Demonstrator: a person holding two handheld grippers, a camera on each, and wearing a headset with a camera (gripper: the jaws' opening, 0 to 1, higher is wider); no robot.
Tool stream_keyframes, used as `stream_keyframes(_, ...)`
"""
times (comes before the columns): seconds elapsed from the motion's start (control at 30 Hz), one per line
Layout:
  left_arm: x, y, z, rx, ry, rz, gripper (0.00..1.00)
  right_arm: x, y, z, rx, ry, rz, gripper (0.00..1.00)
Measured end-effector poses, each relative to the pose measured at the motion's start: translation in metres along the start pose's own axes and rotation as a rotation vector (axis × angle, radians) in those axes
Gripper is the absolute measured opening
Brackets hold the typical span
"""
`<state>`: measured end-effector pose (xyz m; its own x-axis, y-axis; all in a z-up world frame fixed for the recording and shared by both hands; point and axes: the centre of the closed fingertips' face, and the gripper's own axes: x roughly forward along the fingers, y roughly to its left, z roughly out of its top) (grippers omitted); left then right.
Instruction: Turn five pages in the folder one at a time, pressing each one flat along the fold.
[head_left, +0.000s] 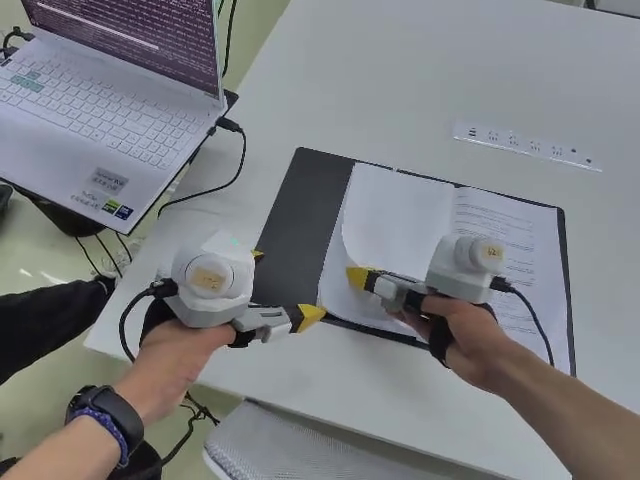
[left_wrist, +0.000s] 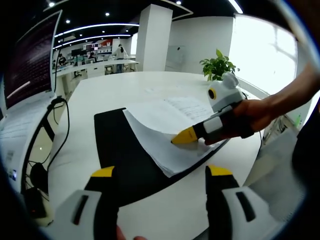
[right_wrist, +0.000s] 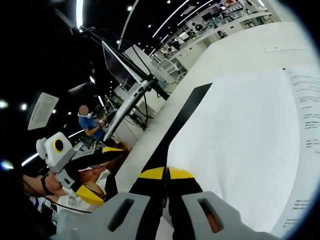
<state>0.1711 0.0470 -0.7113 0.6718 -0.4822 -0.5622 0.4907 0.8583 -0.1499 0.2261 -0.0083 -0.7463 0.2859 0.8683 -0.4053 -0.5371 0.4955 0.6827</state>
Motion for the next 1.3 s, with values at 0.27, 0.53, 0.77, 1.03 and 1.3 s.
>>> stream_keyframes(0.27, -0.001, 0.001, -0.006, -0.015, 0.008, 0.003, 0.70, 0.013, -0.010, -0.007, 0.027, 0.027, -0.014, 0.00)
stream_keyframes(0.53, -0.001, 0.002, -0.010, -0.021, 0.017, 0.006, 0.70, 0.024, -0.016, -0.011, 0.068, 0.036, -0.026, 0.00)
stream_keyframes(0.77, -0.004, 0.003, -0.014, -0.021, 0.031, 0.010, 0.69, 0.030, -0.023, -0.020, 0.094, 0.058, -0.043, 0.04)
stream_keyframes(1.03, -0.002, 0.005, -0.018, -0.014, 0.048, 0.015, 0.69, 0.030, -0.011, -0.021, 0.087, 0.061, 0.002, 0.18)
stream_keyframes(1.3, -0.001, 0.000, -0.020, -0.004, 0.061, 0.002, 0.69, 0.030, -0.004, -0.021, 0.079, 0.059, 0.045, 0.28)
